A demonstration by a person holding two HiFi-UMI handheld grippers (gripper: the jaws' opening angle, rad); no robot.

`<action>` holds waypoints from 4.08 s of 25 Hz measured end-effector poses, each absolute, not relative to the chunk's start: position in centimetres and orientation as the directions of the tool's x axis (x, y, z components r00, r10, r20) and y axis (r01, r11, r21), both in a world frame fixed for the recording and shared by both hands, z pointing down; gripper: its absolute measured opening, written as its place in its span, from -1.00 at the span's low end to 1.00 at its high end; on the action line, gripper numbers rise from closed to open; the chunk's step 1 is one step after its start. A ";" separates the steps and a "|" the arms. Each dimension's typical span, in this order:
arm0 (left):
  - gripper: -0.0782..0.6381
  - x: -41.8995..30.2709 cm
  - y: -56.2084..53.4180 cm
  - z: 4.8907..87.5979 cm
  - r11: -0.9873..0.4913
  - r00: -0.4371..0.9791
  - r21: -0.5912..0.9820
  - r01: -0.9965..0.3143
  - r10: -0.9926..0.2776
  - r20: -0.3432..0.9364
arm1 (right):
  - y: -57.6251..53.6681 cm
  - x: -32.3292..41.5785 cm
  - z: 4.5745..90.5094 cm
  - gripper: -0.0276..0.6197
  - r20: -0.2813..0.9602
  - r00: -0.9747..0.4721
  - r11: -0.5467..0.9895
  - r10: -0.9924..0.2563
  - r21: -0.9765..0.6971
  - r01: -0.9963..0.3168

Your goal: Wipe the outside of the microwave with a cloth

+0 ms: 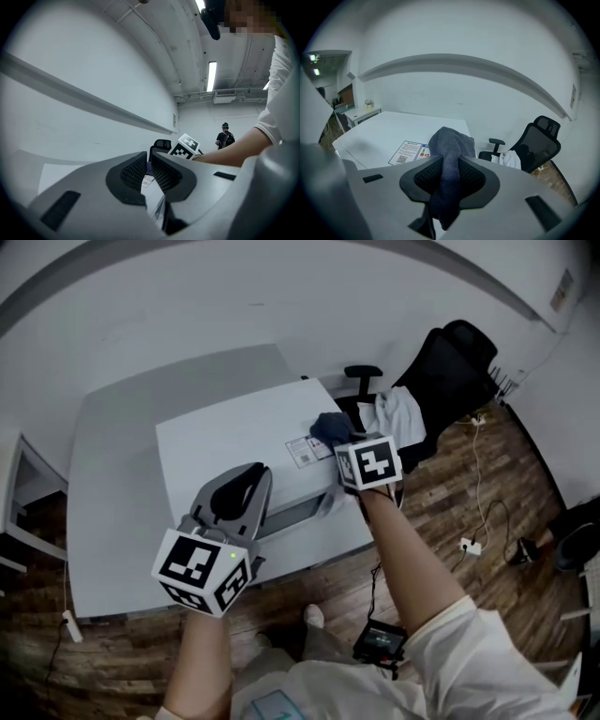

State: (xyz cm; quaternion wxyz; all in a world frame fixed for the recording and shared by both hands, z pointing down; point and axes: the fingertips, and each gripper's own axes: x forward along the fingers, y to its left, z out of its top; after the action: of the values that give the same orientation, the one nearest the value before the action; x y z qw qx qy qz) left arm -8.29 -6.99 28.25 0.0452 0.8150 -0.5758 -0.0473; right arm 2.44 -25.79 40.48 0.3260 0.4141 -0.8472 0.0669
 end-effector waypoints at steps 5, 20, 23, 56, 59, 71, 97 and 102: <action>-0.73 -8.3 -6.8 28.9 -0.333 0.335 0.136 -0.933 -0.942 -0.011 | -25.7 2.6 40.6 -0.59 0.597 -0.485 0.670 -0.639 0.124 -0.732; -0.73 -11.4 -5.5 29.0 -0.284 0.283 0.180 -0.942 -0.959 -0.032 | -22.5 -0.4 40.6 -0.59 0.593 -0.541 0.700 -0.597 0.054 -0.712; -0.73 -12.5 -4.9 29.0 -0.263 0.261 0.186 -0.947 -0.965 -0.035 | -21.0 -1.7 40.8 -0.59 0.590 -0.550 0.708 -0.591 0.053 -0.704; -0.73 -22.6 1.4 30.5 -0.025 0.028 0.201 -0.979 -1.000 0.012 | -4.3 -23.3 41.3 -0.58 0.602 -0.759 0.961 -0.250 0.061 -0.268; -0.73 -23.3 1.6 30.9 0.004 0.001 0.206 -0.979 -1.000 0.020 | -5.1 -24.1 41.3 -0.58 0.604 -0.760 0.963 -0.242 0.051 -0.266; -0.73 -23.7 -0.6 31.1 0.061 -0.054 0.203 -0.977 -0.998 0.041 | -9.7 -27.5 41.2 -0.58 0.636 -0.742 0.970 -0.211 0.041 -0.241; -0.73 -18.6 -9.3 31.5 0.033 -0.013 0.173 -0.984 -0.993 0.114 | -22.9 -19.7 41.2 -0.58 0.636 -0.699 0.929 -0.326 0.081 -0.360; -0.73 -16.3 -11.5 31.6 -0.002 0.022 0.174 -0.985 -0.993 0.113 | -27.1 -15.6 41.2 -0.58 0.633 -0.679 0.904 -0.371 0.077 -0.421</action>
State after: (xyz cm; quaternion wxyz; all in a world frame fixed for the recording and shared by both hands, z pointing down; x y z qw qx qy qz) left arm -16.32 -11.49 31.58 0.1020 0.7076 -0.6989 -0.0210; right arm -15.57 -27.11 41.17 0.3371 0.2162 -0.9156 0.0374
